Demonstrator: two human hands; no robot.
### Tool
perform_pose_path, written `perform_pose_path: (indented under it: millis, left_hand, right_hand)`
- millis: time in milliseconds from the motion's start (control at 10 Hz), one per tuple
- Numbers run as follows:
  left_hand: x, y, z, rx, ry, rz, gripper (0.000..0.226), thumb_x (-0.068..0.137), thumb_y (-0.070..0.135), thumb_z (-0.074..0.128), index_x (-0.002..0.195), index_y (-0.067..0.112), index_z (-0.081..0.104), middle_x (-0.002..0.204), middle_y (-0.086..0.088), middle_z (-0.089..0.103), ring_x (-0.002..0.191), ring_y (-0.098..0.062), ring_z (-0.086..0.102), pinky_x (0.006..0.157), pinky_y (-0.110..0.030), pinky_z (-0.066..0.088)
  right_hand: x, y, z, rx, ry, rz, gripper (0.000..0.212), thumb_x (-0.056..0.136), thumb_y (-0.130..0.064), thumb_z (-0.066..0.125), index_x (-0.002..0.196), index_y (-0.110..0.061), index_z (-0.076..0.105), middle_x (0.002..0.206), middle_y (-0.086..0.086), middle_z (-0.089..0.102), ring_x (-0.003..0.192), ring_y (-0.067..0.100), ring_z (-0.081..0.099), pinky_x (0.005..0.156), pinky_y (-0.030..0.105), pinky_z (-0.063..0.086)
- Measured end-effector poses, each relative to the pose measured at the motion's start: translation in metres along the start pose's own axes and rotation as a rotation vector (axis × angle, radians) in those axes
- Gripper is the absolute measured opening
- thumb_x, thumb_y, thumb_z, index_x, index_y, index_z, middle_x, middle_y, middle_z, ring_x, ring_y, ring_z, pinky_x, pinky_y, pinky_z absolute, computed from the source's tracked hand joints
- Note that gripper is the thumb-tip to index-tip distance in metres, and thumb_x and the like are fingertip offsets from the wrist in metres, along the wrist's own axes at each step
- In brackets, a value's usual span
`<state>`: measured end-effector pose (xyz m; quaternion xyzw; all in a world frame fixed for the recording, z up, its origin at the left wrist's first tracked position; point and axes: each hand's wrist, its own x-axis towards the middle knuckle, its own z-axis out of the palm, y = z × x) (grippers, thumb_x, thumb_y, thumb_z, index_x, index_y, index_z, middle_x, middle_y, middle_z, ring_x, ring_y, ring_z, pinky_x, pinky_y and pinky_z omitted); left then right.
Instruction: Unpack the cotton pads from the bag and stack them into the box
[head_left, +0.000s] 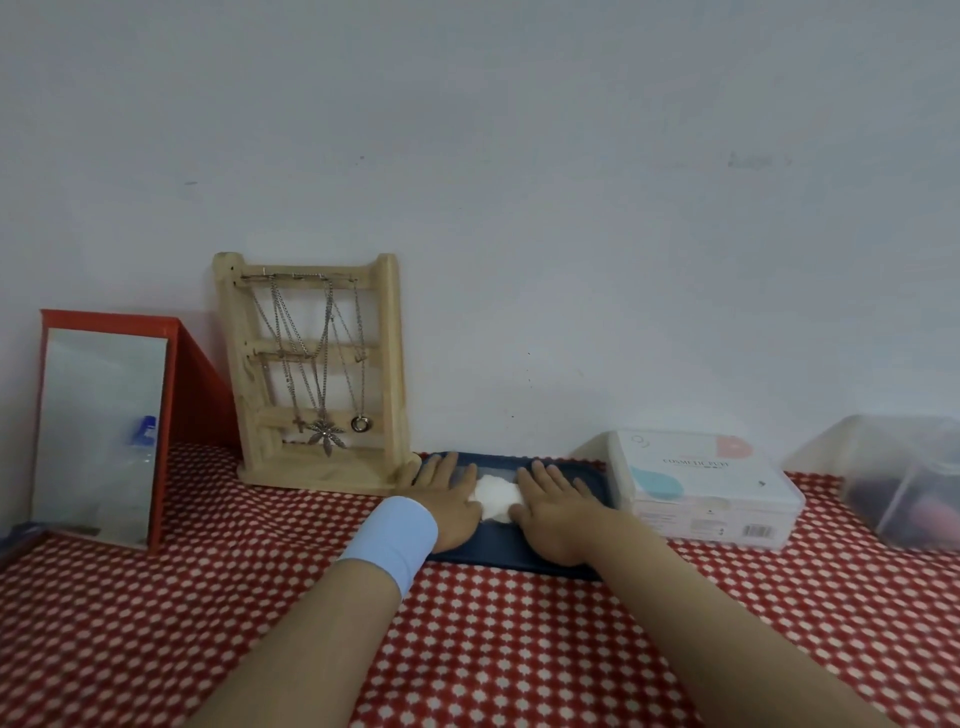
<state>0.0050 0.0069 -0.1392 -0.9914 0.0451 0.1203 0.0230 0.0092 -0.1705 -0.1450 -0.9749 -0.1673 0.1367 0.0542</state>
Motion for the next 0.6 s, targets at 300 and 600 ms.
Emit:
perform_pose_path:
  millis: [300, 600]
  left_hand:
    - [0.000, -0.006, 0.003, -0.090, -0.004, 0.010, 0.065, 0.108, 0.048, 0.017, 0.163, 0.023, -0.007, 0.171, 0.002, -0.013, 0.157, -0.017, -0.008, 0.126, -0.043, -0.006]
    - [-0.006, -0.008, -0.009, -0.321, 0.118, 0.017, 0.064, 0.108, 0.049, 0.023, 0.163, 0.023, 0.004, 0.171, 0.003, -0.004, 0.157, -0.017, -0.005, 0.127, -0.039, -0.002]
  right_hand:
    - [0.000, 0.004, 0.004, 0.056, 0.063, -0.016, 0.064, 0.108, -0.042, 0.017, 0.161, -0.017, -0.008, 0.169, 0.005, -0.013, 0.155, 0.021, -0.010, 0.124, 0.051, -0.002]
    - [0.001, 0.005, -0.002, 0.202, 0.147, -0.006, 0.067, 0.105, -0.044, 0.031, 0.161, -0.018, 0.003, 0.169, 0.006, 0.003, 0.154, 0.029, 0.005, 0.123, 0.055, 0.014]
